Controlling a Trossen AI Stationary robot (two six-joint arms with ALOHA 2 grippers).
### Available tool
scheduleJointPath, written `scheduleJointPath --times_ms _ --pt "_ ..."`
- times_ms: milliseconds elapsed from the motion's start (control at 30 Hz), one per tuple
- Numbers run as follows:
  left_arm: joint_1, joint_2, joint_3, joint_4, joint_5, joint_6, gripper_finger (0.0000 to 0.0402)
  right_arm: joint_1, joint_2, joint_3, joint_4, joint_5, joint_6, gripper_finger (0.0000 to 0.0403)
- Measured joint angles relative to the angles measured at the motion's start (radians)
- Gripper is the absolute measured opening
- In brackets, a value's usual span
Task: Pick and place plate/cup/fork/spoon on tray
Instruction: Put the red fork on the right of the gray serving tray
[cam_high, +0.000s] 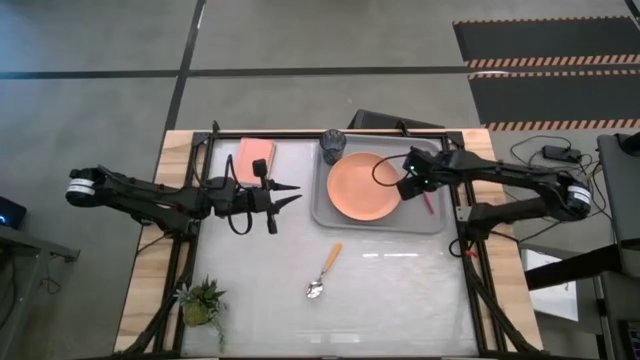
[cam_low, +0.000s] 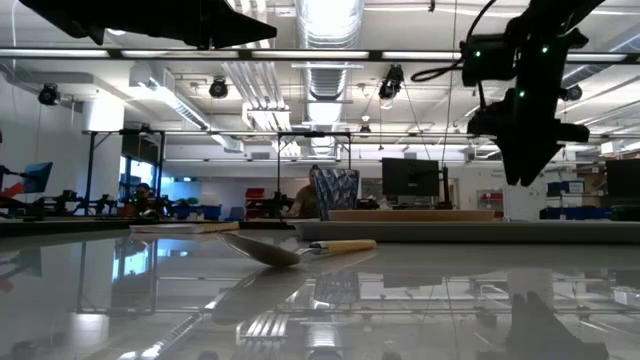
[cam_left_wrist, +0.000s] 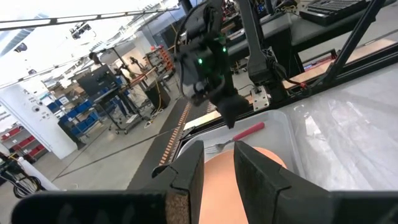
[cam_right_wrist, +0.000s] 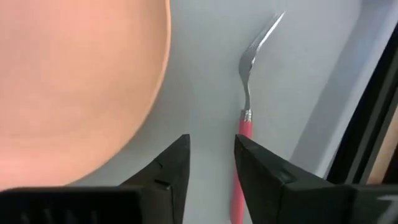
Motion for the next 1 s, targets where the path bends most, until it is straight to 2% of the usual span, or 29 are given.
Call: scheduleJointPath --times_ms 167,267,333,533,800,1000 --pt "0.000 0.000 0.000 0.000 0.000 -0.001 0.0070 0.001 -0.068 0.000 -0.012 0.068 0.026 0.0073" --pt "0.000 0.000 0.000 0.000 0.000 -0.001 0.0070 0.000 -0.091 -0.002 -0.017 0.041 0.015 0.0028" --pt "0.000 0.000 0.000 0.000 0.000 -0.001 0.0070 0.001 -0.100 -0.010 -0.013 0.017 0.001 0.0014" --pt "0.000 0.000 0.000 -0.001 0.000 -0.002 0.0070 0.000 -0.103 -0.095 -0.010 0.005 0.003 0.0008" --pt "0.000 0.000 -0.001 -0.001 0.000 -0.003 0.0070 -0.020 -0.103 -0.245 0.086 0.019 0.072 0.0008" --pt "0.000 0.000 -0.001 0.000 0.000 -0.003 0.0070 -0.020 -0.105 -0.267 0.128 0.051 0.093 0.0016"
